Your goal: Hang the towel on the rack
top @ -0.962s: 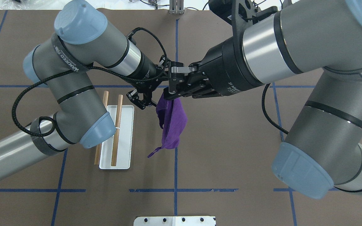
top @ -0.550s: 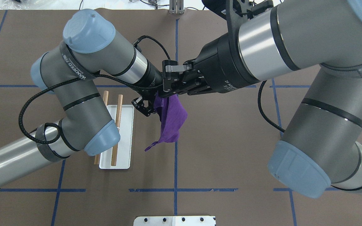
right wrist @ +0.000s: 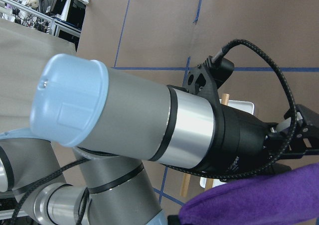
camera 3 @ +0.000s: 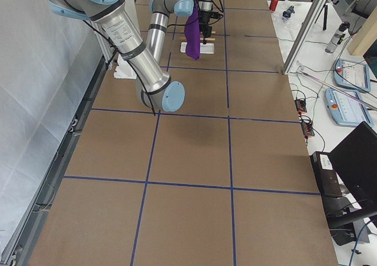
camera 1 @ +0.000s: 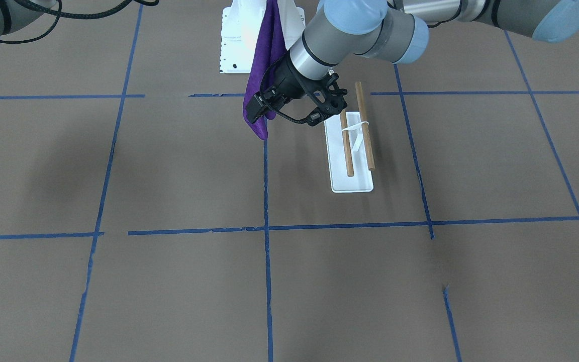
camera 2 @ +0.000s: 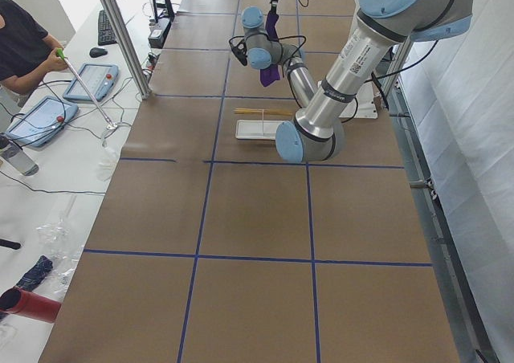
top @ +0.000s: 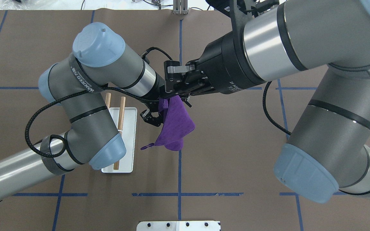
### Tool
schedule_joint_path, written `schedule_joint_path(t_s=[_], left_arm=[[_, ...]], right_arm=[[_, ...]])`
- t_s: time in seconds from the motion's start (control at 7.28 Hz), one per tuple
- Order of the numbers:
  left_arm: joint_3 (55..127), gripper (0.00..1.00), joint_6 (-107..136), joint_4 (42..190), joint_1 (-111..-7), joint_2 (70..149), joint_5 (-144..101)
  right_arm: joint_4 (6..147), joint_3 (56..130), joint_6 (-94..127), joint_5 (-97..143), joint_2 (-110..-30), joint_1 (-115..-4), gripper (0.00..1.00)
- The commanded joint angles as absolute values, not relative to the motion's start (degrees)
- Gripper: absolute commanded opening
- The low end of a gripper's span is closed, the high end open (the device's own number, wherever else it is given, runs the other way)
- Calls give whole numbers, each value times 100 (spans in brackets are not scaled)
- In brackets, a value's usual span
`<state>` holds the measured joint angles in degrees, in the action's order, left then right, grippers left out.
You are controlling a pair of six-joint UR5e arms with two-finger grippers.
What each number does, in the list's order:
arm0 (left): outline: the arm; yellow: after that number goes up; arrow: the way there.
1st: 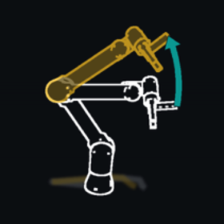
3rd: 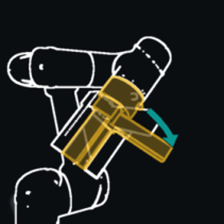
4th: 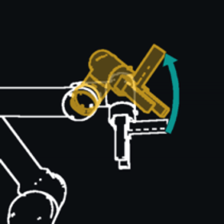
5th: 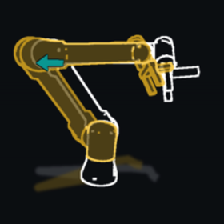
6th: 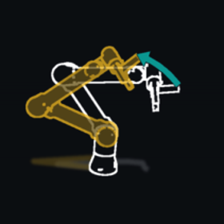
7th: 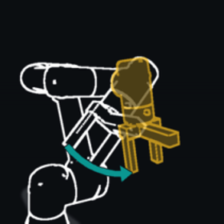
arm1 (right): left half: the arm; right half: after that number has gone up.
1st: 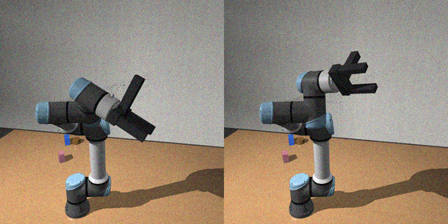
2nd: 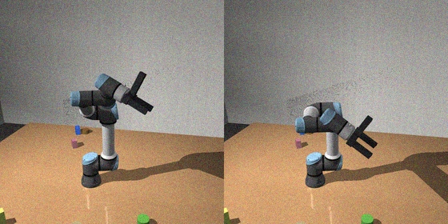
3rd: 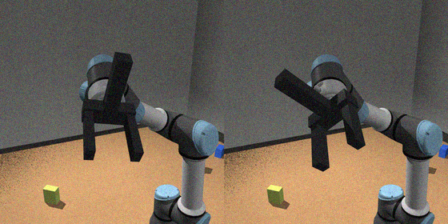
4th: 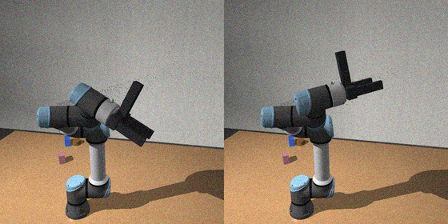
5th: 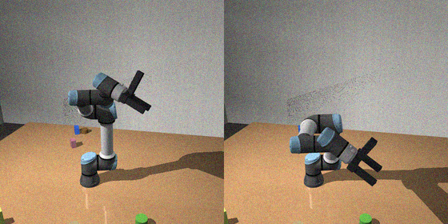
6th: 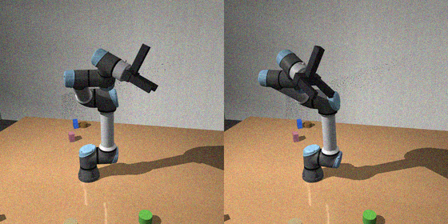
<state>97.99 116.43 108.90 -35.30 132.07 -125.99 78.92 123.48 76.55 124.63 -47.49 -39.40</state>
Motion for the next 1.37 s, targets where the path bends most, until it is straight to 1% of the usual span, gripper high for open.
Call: schedule_joint_path(t_s=[0.0, 0.27, 0.41, 0.82, 0.96, 1.24], left_arm=[[9809, 74, 11637, 10890, -3437, 13192, -12551], [9931, 77, 11637, 10872, -3437, 12983, -12551], [10053, 83, 11628, 10794, -3437, 12868, -12551], [10081, 84, 11637, 10679, -3437, 12858, -12551], [10090, 83, 11637, 10670, -3445, 12867, -12559], [10090, 68, 11637, 10670, -3445, 12876, -12559]], right_arm=[[7893, 12349, 7646, 12454, -4729, -3955, 0], [7893, 12357, 7646, 12472, -4737, -4043, 0], [7893, 12349, 7646, 12463, -4737, -4086, 0], [7893, 12349, 7655, 12445, -4729, -4122, 0], [7893, 12349, 7655, 12419, -4729, -4122, 0], [7893, 12349, 7664, 12410, -4729, -4122, 0]])
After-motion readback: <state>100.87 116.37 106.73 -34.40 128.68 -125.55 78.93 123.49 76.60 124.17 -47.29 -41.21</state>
